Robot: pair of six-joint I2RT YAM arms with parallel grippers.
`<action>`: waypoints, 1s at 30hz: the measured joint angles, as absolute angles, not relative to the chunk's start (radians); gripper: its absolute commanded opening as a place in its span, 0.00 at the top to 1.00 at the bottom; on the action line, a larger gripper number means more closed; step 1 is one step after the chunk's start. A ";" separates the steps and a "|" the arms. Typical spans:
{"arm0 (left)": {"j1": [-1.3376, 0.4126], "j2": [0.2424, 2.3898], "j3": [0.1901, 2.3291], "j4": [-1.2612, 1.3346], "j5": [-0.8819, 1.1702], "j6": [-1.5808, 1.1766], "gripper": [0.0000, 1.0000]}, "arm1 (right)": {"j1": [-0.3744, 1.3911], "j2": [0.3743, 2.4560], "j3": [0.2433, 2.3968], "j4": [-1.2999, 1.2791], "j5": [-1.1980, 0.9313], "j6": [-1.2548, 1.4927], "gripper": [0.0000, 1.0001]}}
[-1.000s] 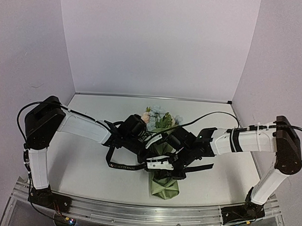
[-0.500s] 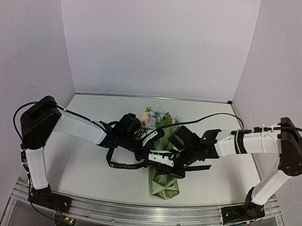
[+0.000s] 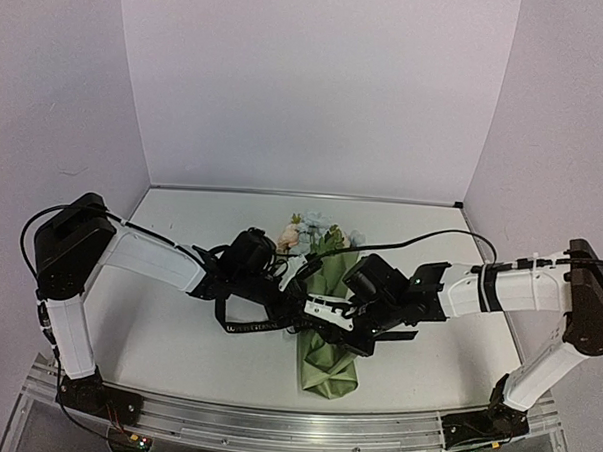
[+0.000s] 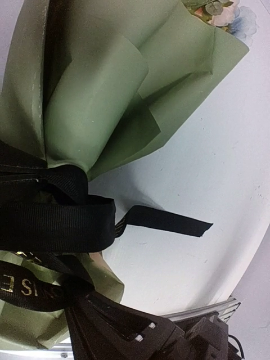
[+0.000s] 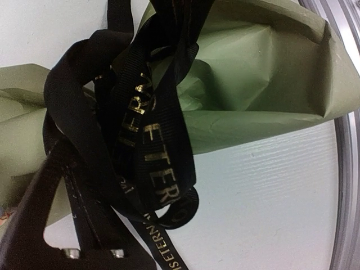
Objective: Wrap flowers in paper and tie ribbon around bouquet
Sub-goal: Tie the half-tied ribbon around the folded bouquet.
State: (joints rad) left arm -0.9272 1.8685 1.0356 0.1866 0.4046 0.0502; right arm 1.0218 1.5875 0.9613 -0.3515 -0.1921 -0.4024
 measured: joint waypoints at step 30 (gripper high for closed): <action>-0.926 1.788 0.923 0.313 0.301 -0.092 1.00 | 0.859 1.525 0.900 -0.373 -0.260 -0.092 1.00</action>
